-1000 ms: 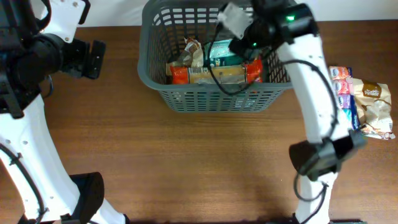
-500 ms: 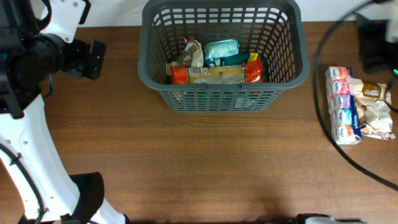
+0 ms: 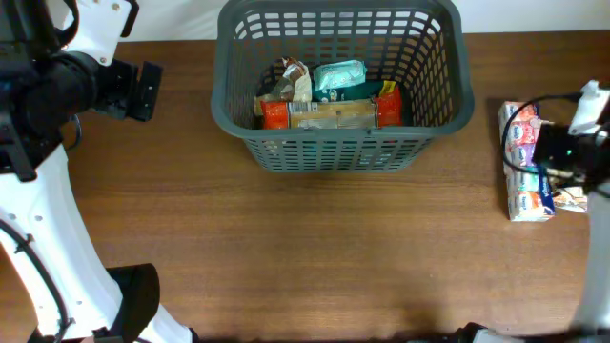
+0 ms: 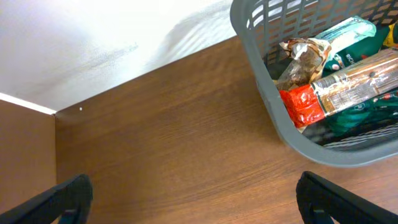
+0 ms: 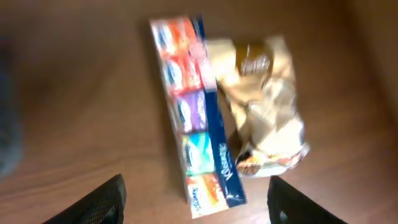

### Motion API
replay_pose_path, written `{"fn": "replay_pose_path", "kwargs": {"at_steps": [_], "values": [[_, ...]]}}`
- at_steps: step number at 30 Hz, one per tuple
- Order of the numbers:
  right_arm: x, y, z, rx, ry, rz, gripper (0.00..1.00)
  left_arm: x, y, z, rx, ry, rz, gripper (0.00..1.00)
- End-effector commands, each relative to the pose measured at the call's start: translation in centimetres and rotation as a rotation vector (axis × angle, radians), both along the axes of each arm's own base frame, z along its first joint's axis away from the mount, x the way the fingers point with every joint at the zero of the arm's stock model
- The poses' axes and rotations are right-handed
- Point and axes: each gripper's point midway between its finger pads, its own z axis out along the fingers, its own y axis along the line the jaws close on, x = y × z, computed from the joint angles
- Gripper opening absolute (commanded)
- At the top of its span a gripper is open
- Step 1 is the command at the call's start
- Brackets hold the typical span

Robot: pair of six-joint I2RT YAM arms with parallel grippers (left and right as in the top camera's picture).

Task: Pack container
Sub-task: 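Move the right gripper back toward the pink tissue packs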

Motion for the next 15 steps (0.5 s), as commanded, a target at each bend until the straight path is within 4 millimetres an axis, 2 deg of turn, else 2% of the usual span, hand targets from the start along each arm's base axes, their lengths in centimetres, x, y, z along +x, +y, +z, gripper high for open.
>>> {"fn": "replay_pose_path", "kwargs": {"at_steps": [1, 4, 9, 15], "values": [[0.8, -1.6, -2.0, 0.038, 0.017, -0.069, 0.74, -0.1, 0.2, 0.0, -0.005, 0.000, 0.013, 0.99], [1.6, -2.6, -4.7, 0.051, 0.071, -0.064, 0.78, -0.1, 0.2, 0.0, -0.004, 0.000, 0.013, 0.99], [2.7, -2.2, -9.8, 0.106, 0.175, 0.021, 0.81, -0.1, 0.2, 0.0, -0.004, 0.000, 0.013, 0.99], [2.8, -2.3, -13.3, 0.143, 0.244, 0.020, 0.81, -0.1, 0.2, 0.1, -0.004, 0.000, 0.013, 0.99]]}}
